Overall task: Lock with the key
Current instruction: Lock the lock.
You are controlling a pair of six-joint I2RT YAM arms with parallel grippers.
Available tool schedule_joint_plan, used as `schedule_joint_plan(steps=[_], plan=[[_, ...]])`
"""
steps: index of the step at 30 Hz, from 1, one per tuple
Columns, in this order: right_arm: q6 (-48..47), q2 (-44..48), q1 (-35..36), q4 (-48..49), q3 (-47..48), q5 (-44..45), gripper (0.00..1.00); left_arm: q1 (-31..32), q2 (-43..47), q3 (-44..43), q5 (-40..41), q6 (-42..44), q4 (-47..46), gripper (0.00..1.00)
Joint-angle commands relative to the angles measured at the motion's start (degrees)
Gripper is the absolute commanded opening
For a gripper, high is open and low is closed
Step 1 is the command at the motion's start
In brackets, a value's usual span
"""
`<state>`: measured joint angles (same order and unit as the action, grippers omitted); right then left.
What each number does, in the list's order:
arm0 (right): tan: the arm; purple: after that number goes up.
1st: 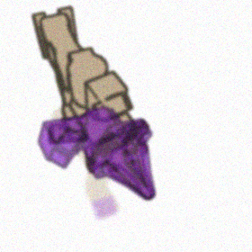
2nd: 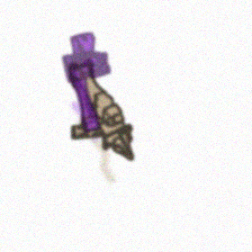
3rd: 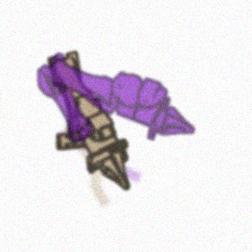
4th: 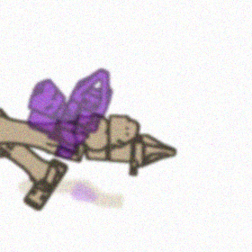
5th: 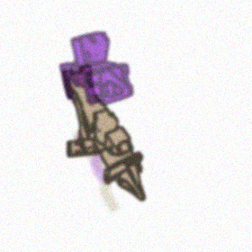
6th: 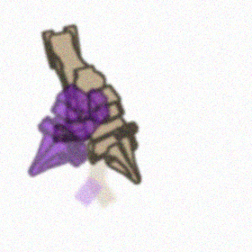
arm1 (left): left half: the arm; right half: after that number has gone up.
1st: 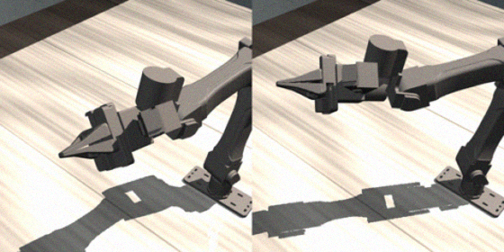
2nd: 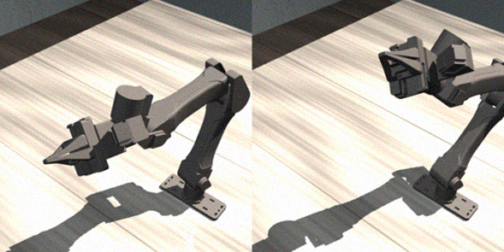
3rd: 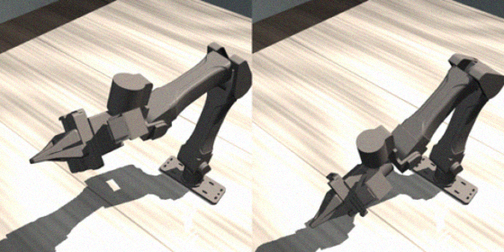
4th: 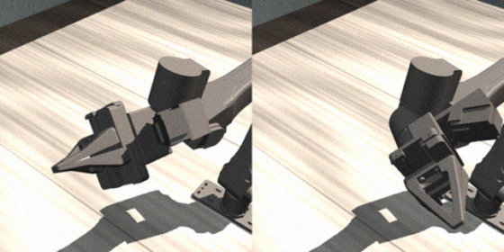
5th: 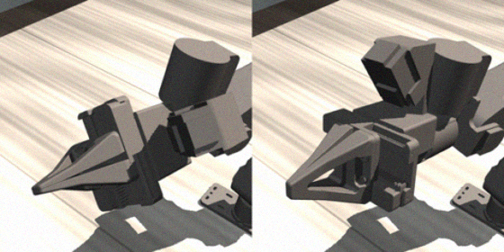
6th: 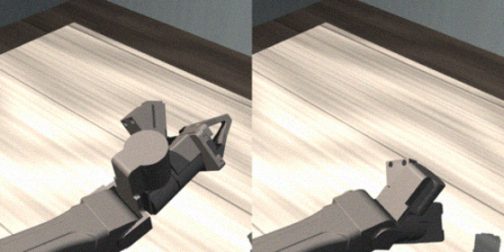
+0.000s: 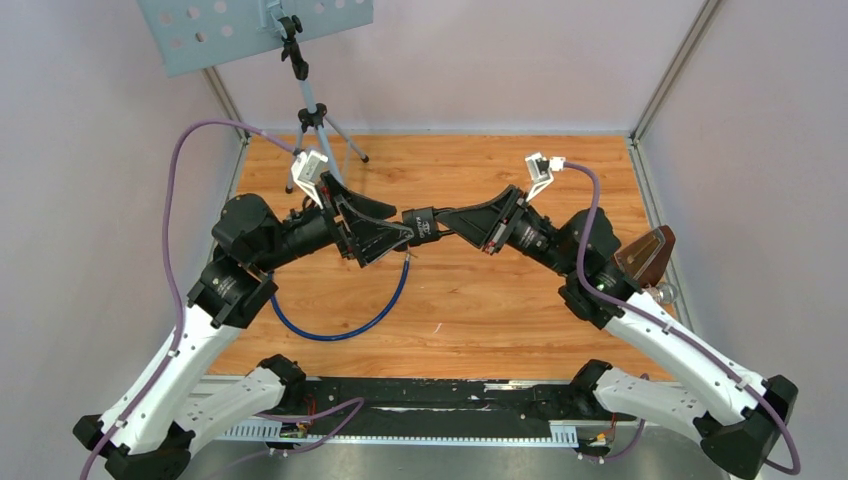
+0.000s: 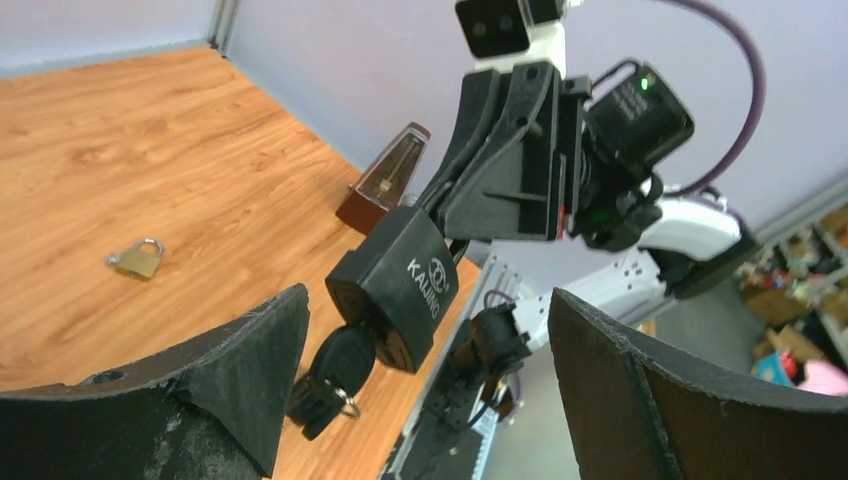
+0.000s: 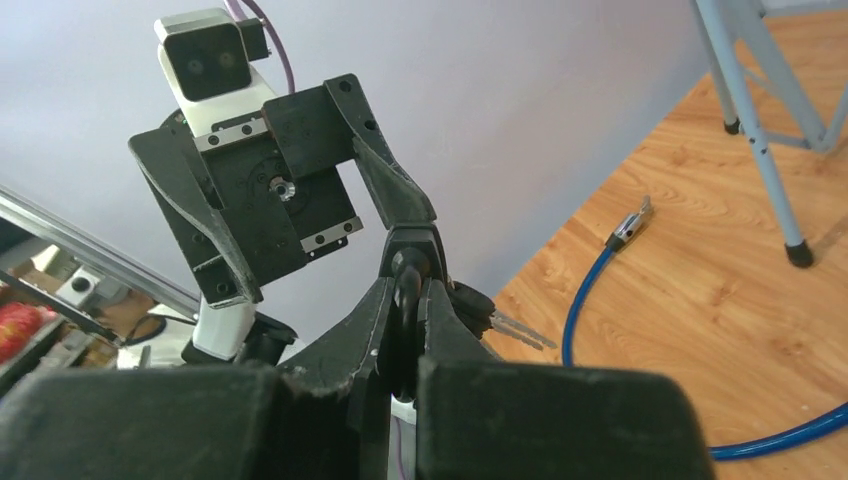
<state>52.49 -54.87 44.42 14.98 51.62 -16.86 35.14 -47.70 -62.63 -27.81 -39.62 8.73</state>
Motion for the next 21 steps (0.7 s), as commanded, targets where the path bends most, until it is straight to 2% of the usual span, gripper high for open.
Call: schedule_joint_plan(steps=[1, 7, 11, 19, 21], plan=[[-9.0, 3.4, -0.4, -1.8, 7.6, -3.6, 0.0, -0.3, -2.8, -4.4, -8.3, 12.3, 8.0, 0.95], [-18.9, 1.6, -0.6, -13.0, 15.1, -12.1, 0.0, -0.4, -6.0, -6.3, -18.0, 15.6, 6.2, 0.95], [-23.1, 0.2, -0.7, -18.5, 17.9, -17.5, 0.0, -0.5, -9.2, -7.8, -23.4, 15.1, 7.1, 0.91], [-29.0, -3.8, -0.8, -25.9, 21.2, -22.4, 0.0, -0.6, -10.3, -5.4, -28.6, 14.8, 6.1, 0.87], [-29.3, -4.6, -0.9, -26.1, 21.5, -23.5, 0.0, -0.6, -10.2, -4.5, -28.7, 15.2, 5.8, 0.84]])
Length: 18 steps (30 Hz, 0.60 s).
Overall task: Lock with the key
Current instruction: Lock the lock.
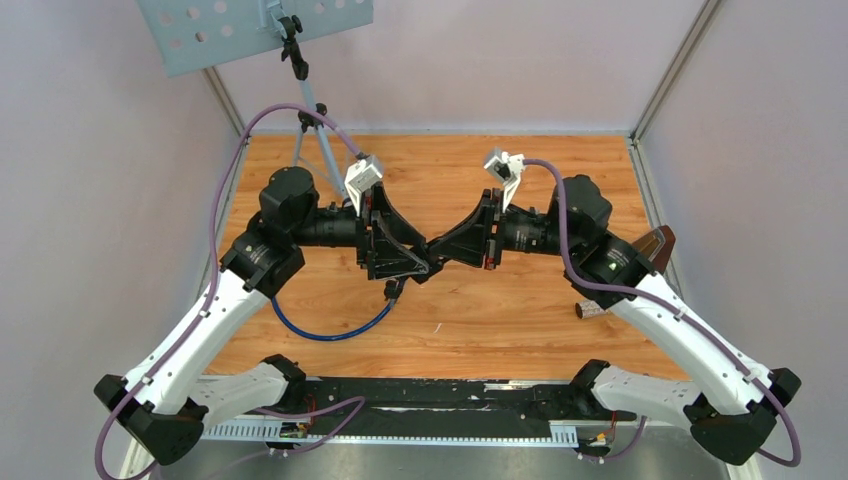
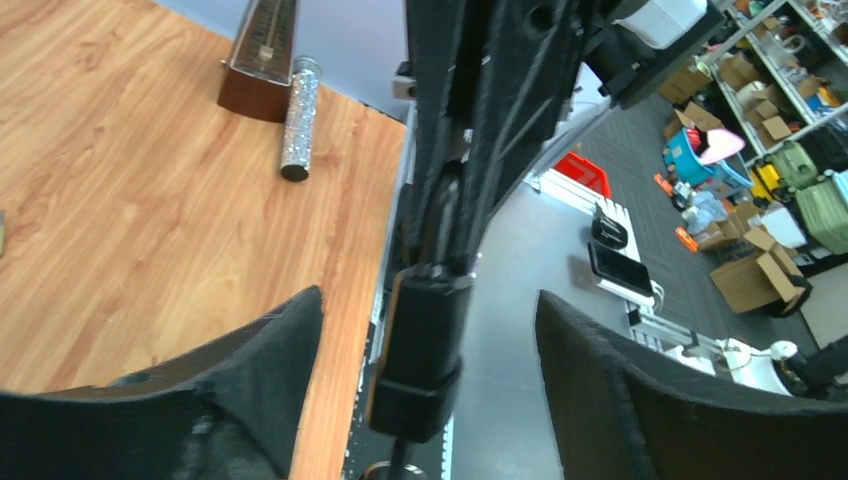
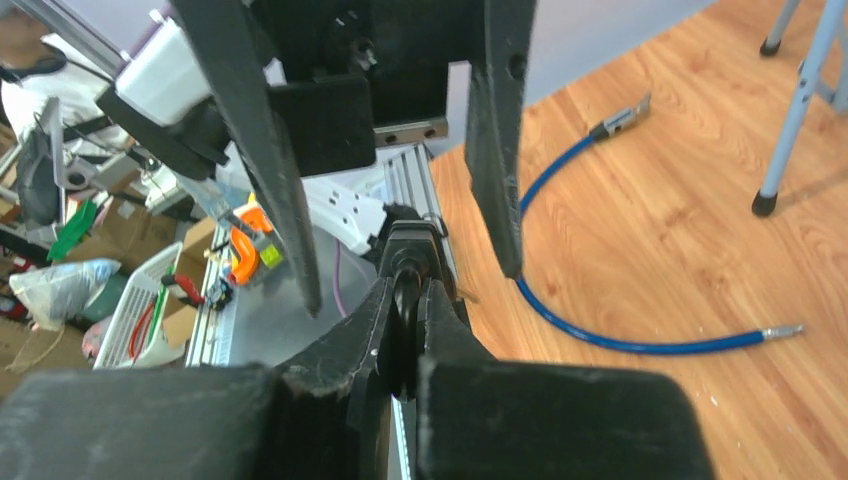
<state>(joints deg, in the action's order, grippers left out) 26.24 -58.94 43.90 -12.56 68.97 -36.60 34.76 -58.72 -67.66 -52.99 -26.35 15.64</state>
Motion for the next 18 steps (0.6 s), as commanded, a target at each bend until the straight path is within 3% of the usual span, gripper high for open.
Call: schedule_joint_plan(steps=[1, 3, 5, 11, 13, 16, 18], plan=[[-3.0, -0.9, -0.4, 1.4, 4.2, -4.0, 0.0, -0.2, 0.7, 1.3, -3.8, 1.8, -1.3, 0.75], [-2.6, -1.5, -0.4, 1.4, 4.4, -4.0, 0.0, -0.1, 0.3, 2.5, -5.6, 0.5, -2.7, 0.61], [-2.2, -2.0, -0.5, 1.5, 4.9, -4.7, 0.0, -0.1, -0.2, 3.5, -9.0, 0.3, -3.6, 0.54], [-2.6, -2.7, -0.5, 1.4, 5.5, -6.3, 0.0, -0.1, 0.6, 6.0, -8.9, 1.3, -2.2, 0.6], [-2.7, -3.2, -0.6, 1.4, 5.5, -6.7, 0.0, -0.1, 0.7, 6.6, -8.9, 0.5, -3.4, 0.58], [-2.1, -4.1, -0.5, 1.4, 5.6, -7.8, 0.0, -0.1, 0.4, 6.8, -8.9, 0.0, -4.0, 0.45], [-1.5, -4.9, -0.5, 1.5, 6.1, -9.1, 0.0, -0.1, 0.0, 6.5, -9.0, 0.0, -4.0, 0.43]])
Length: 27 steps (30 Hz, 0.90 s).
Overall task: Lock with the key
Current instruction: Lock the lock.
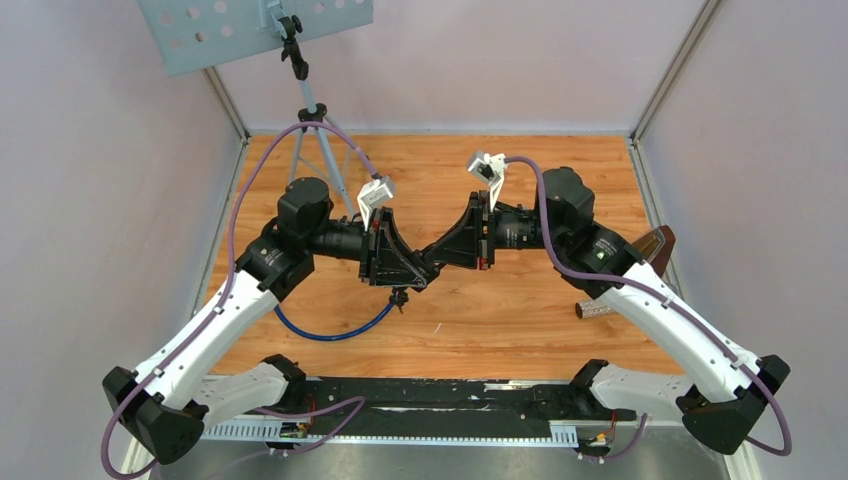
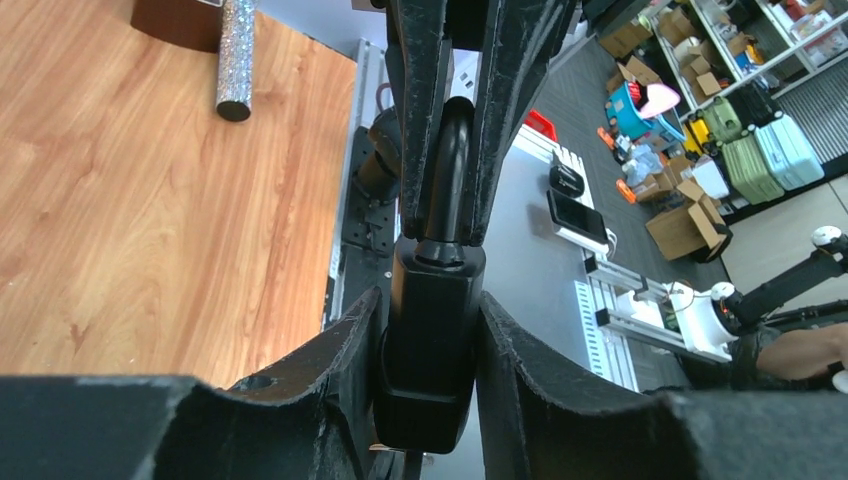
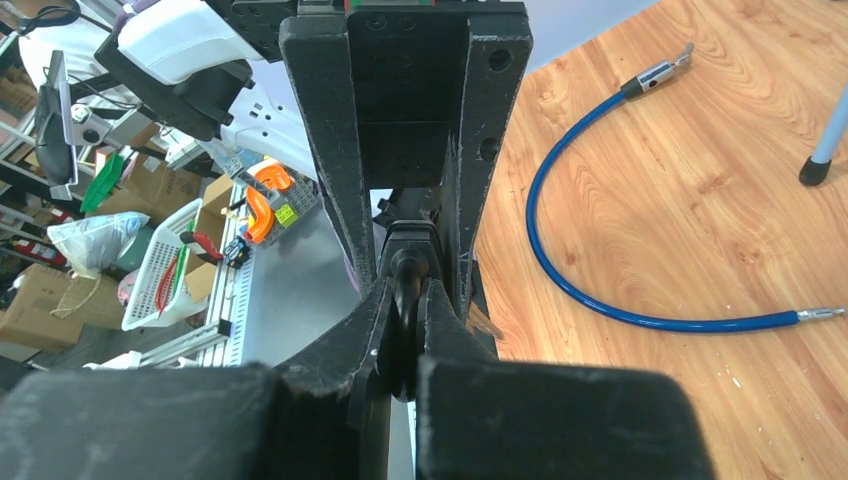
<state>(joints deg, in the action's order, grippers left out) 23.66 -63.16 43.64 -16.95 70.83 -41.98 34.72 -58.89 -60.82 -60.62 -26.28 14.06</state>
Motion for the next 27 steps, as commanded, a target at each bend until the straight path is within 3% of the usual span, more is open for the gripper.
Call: schedule_joint_plan(steps=[1, 4, 9, 11, 13, 14, 16, 17, 19, 23, 27], plan=[[1.1, -0.9, -0.3, 5.9, 4.4, -4.0, 0.0, 0.0, 0.0, -0.3, -1.4, -0.1, -2.3, 0.44], [0.8, -1.1, -0.3, 5.8, 4.4, -4.2, 0.0, 0.0, -0.3, -0.6, -1.3, 0.2, -2.1, 0.54], [0.8, -1.7, -0.3, 5.7, 4.3, -4.7, 0.0, -0.1, -0.2, -0.4, -0.9, 0.2, -2.3, 0.57], [0.9, -2.0, -0.3, 5.7, 4.2, -4.6, 0.0, -0.1, -0.4, -0.4, -0.9, 0.2, -2.4, 0.5], [1.1, -2.2, -0.3, 5.8, 4.1, -4.3, 0.0, 0.0, -0.4, -0.3, -1.0, 0.3, -2.6, 0.35], [1.4, -2.2, -0.3, 5.7, 4.1, -3.9, 0.0, 0.0, -0.6, -0.2, -0.8, 0.2, -2.7, 0.19], [2.2, -2.2, -0.3, 5.9, 4.0, -2.7, 0.0, 0.0, -0.8, -0.1, -0.2, -0.8, -3.4, 0.02], [2.6, -2.2, -0.3, 6.1, 3.8, -2.0, 0.01, -0.1, -0.8, -0.2, 0.2, -1.4, -3.6, 0.0], [3.6, -1.6, -0.3, 7.1, 2.9, -0.6, 0.18, -0.1, -0.5, -0.4, 2.5, -3.4, -4.5, 0.0], [5.9, 1.9, -0.3, 11.3, -1.6, 5.5, 0.66, -0.1, 1.4, -0.2, 7.8, -9.6, -8.8, 0.0], [8.2, 8.0, -0.3, 19.3, -10.3, 15.1, 0.81, -0.1, 4.0, 0.2, 16.1, -14.2, -10.8, 0.0]])
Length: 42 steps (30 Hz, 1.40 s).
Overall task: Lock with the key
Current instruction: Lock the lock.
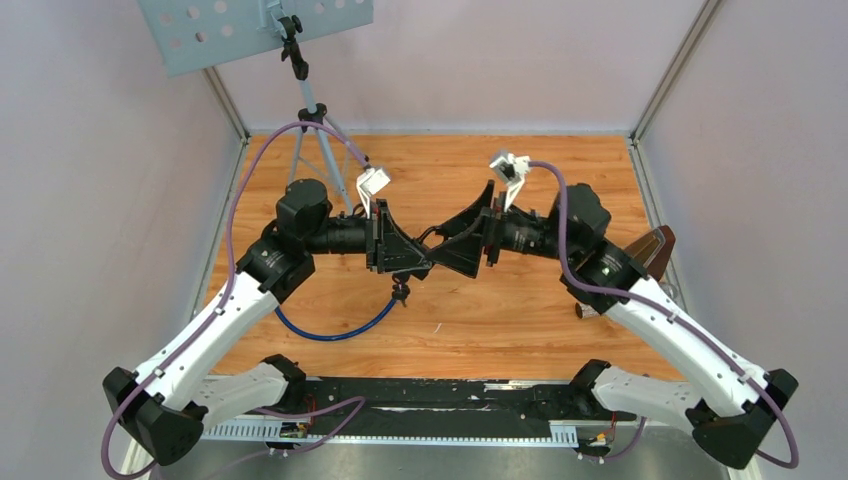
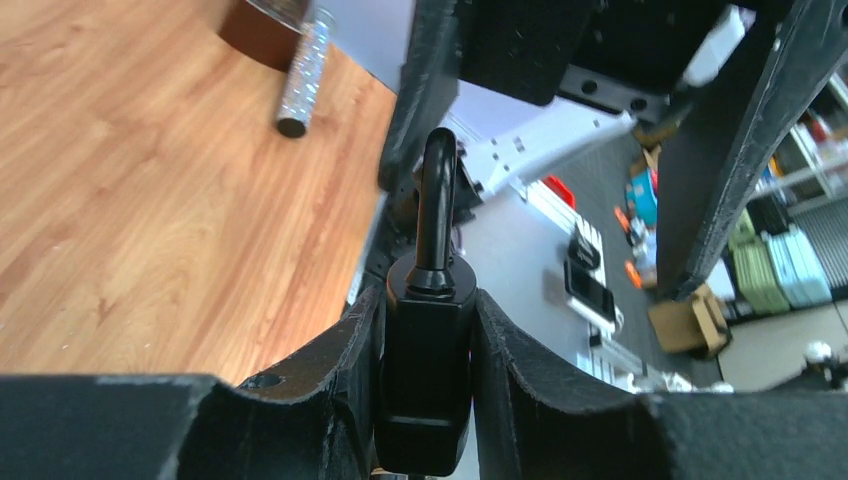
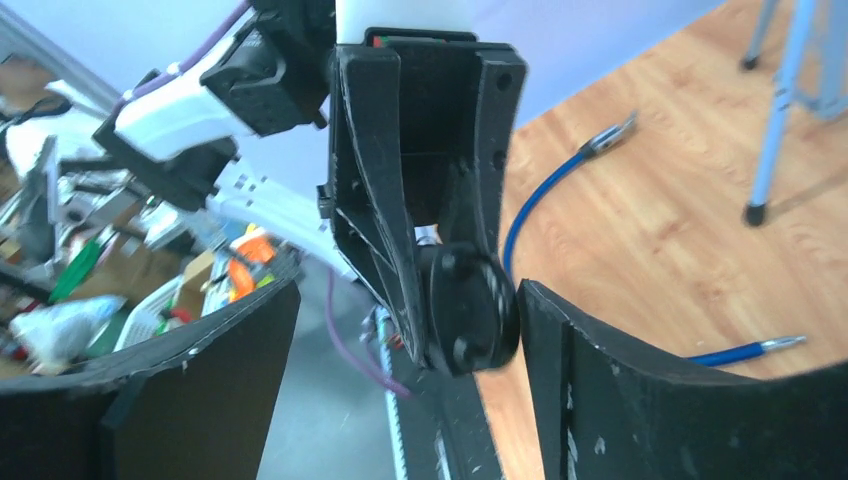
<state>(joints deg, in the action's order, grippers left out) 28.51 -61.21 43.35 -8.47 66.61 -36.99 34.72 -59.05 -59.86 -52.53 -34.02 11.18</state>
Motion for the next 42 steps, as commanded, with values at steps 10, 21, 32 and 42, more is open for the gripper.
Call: schedule_joint_plan(steps=[10, 21, 32, 42], plan=[[14.4, 10.3, 1.8, 35.5, -22.6, 17.3, 0.77, 0.0, 10.4, 6.2, 26.2, -17.5, -29.4, 0.0], [5.8, -3.8, 11.0, 47.4, -17.3, 15.6, 0.6, 0.0, 10.0, 10.8, 27.0, -26.3, -44.0, 0.0], [7.5, -6.8, 12.4, 56.5, -18.7, 19.7, 0.58, 0.0, 11.4, 14.4, 27.8, -29.0, -51.1, 0.0], [10.7, -7.5, 12.4, 54.2, -18.9, 21.3, 0.04, 0.0, 11.3, 17.3, 28.9, -30.5, -58.0, 0.0]])
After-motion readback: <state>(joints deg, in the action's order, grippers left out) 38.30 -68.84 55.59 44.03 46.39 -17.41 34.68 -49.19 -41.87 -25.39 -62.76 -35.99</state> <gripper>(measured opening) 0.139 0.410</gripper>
